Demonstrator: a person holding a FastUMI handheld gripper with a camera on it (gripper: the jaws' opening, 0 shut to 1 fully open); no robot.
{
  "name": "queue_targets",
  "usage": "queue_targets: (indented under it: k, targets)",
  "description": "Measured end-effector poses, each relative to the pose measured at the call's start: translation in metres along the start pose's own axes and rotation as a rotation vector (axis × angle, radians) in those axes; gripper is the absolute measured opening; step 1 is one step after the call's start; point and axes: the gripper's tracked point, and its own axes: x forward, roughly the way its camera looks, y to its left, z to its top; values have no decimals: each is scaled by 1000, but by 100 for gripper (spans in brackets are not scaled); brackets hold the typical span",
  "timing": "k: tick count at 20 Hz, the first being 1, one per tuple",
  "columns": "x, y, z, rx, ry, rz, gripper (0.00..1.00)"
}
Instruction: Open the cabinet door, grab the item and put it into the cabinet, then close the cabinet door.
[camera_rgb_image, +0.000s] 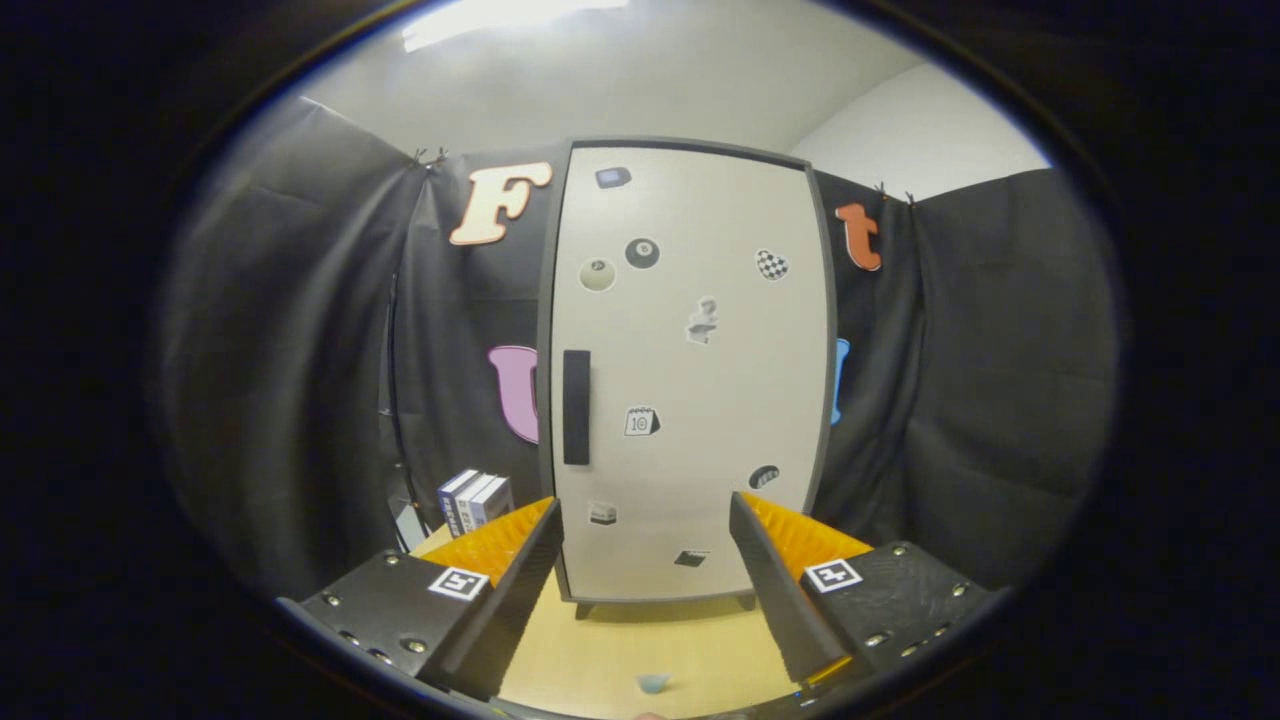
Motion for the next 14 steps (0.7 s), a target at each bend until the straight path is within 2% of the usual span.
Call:
queue_targets:
  k: [14]
  targets:
    - [122,64,7,23,-17,97,99]
